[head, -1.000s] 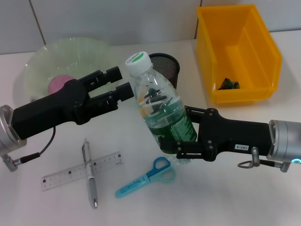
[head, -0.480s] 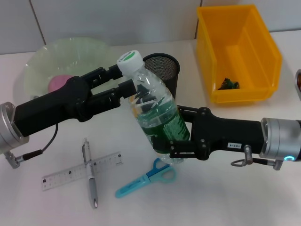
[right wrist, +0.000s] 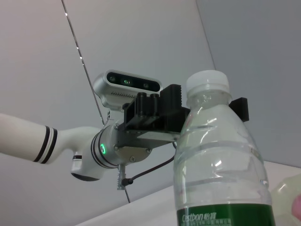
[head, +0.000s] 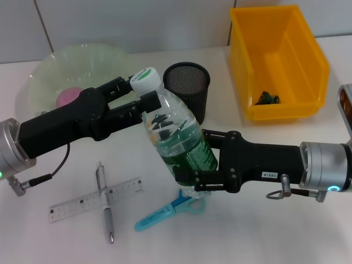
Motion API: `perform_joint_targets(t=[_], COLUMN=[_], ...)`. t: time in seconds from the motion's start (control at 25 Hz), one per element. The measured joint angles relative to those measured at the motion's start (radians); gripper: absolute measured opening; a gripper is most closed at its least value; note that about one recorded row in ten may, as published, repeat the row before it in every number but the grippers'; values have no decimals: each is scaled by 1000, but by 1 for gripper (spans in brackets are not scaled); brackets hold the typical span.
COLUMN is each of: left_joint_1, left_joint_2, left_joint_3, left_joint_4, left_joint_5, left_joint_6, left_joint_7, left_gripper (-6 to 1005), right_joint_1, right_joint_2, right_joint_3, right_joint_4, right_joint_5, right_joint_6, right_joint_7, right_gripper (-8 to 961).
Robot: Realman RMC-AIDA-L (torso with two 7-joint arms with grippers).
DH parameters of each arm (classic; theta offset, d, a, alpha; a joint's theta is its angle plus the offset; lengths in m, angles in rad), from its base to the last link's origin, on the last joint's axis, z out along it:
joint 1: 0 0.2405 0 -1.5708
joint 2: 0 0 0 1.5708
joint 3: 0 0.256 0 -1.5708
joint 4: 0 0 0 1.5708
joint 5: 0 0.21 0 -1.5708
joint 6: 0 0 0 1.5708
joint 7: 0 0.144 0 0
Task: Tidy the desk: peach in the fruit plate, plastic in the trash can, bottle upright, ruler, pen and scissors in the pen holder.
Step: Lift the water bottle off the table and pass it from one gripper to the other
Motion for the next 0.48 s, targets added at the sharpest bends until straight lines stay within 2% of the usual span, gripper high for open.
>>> perform_joint_targets(t=[0.48], left_joint_1=[-1], left_joint_2=[0], left_joint_3=[3], left_joint_4=[-12], left_joint_5=[-3], left_joint_6=[-1], left_joint_7=[9], left_gripper=[797], right_joint_1=[2], right_joint_2=[0], right_joint_3=[0], right_joint_4=[4], right_joint_5=[0], right_joint_6=[1], right_joint_7=[-7], right_gripper=[773])
